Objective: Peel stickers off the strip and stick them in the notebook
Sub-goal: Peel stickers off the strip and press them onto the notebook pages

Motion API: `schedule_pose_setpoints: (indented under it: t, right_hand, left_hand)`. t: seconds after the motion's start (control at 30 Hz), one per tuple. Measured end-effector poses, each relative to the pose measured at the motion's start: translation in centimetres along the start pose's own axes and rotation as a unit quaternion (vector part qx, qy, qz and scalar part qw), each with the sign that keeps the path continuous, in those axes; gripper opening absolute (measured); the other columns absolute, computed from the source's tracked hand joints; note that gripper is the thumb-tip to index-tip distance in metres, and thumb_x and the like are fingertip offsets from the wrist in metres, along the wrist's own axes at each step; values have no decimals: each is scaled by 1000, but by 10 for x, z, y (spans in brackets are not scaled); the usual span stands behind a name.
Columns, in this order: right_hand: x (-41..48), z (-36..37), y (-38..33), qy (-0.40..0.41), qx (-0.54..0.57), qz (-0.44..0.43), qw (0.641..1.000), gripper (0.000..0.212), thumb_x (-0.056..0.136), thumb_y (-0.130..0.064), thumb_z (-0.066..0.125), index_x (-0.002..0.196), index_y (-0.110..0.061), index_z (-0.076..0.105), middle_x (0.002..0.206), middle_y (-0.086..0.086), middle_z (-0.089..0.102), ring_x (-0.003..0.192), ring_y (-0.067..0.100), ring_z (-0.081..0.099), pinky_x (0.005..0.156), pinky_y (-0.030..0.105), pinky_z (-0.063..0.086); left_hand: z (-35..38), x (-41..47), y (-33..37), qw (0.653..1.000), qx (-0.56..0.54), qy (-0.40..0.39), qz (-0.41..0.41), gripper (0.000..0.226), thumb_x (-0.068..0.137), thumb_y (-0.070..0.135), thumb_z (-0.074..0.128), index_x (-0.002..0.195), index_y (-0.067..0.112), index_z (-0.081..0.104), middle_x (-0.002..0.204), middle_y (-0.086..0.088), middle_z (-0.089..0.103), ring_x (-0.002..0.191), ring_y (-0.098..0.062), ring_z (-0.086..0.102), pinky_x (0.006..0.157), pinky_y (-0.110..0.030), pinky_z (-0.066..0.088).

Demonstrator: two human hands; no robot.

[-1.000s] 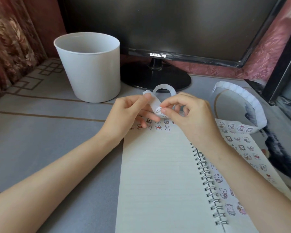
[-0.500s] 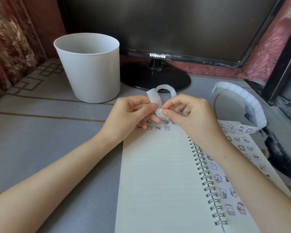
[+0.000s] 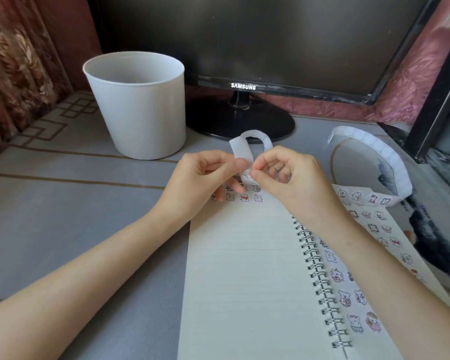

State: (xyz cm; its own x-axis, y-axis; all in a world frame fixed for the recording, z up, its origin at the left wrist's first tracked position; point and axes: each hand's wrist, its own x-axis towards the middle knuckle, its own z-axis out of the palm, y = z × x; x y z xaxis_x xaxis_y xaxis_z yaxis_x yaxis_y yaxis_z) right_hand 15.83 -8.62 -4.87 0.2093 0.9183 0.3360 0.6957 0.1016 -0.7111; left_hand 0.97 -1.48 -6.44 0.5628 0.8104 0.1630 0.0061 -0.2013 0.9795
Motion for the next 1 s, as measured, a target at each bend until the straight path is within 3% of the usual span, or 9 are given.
schedule_pose_setpoints:
  t: [0.23, 0.4, 0.47, 0.57, 0.67, 0.77, 0.9, 1.0]
  right_hand:
    - [-1, 1, -1, -8, -21, -13, 1000, 1, 86, -15, 66, 85, -15, 66, 69, -14, 54, 57, -7, 50, 59, 6, 35]
    - [-1, 3, 1, 11, -52, -83, 995, 6, 86, -18, 65, 82, -20, 61, 94, -13, 52, 93, 6, 47, 81, 10, 32]
    - [-2, 1, -3, 18, -36, -95, 995, 7, 87, -15, 65, 83, -19, 61, 93, -11, 53, 88, 6, 47, 79, 8, 32]
    - [-1, -7, -9, 12, 39, -28, 999, 7, 85, -12, 68, 81, -16, 64, 80, -8, 61, 65, -2, 52, 62, 8, 36]
    - [2, -20, -7, 2, 79, 96, 992, 5, 80, -15, 73, 79, -17, 69, 68, -8, 66, 57, -2, 55, 60, 12, 43]
    - [0, -33, -3, -56, 70, 213, 973, 5, 78, -19, 73, 81, -14, 72, 57, -7, 64, 43, -2, 47, 49, 8, 36]
    - [-7, -33, 2, -65, 26, 247, 966, 6, 76, -20, 75, 77, -14, 73, 67, -2, 72, 47, 3, 47, 58, 21, 40]
    - [-9, -28, 5, -55, 31, 244, 968, 5, 76, -16, 75, 75, -12, 72, 68, 0, 72, 41, -3, 47, 54, 12, 38]
  left_hand:
    - [0, 2, -3, 999, 26, 27, -8, 21, 90, 19, 62, 78, 3, 68, 56, 6, 65, 44, -2, 54, 44, -14, 38]
    - [-1, 3, -7, 999, 12, 34, -5, 24, 93, 18, 58, 79, -1, 64, 63, -2, 68, 52, -9, 63, 45, -21, 43]
    - [-2, 4, -7, 999, -9, 35, -15, 23, 94, 17, 56, 80, -1, 62, 65, -4, 69, 60, -15, 69, 44, -23, 45]
    - [-2, 5, -7, 998, -50, 37, -31, 24, 95, 15, 56, 83, -5, 60, 69, -11, 70, 68, -21, 73, 46, -23, 51]
    - [-1, 5, -8, 995, -77, 38, -41, 22, 94, 12, 57, 87, -9, 60, 76, -20, 71, 73, -22, 73, 60, -25, 59]
    - [0, 5, -11, 996, -68, 36, -44, 21, 94, 13, 58, 85, -6, 61, 77, -15, 73, 75, -20, 73, 65, -23, 58]
    - [0, 6, -12, 997, -58, 33, -47, 20, 93, 14, 58, 76, 5, 61, 75, -10, 74, 76, -19, 73, 64, -22, 57]
    - [0, 6, -12, 997, -56, 34, -51, 21, 94, 14, 58, 75, 6, 60, 74, -10, 74, 76, -20, 73, 64, -21, 56]
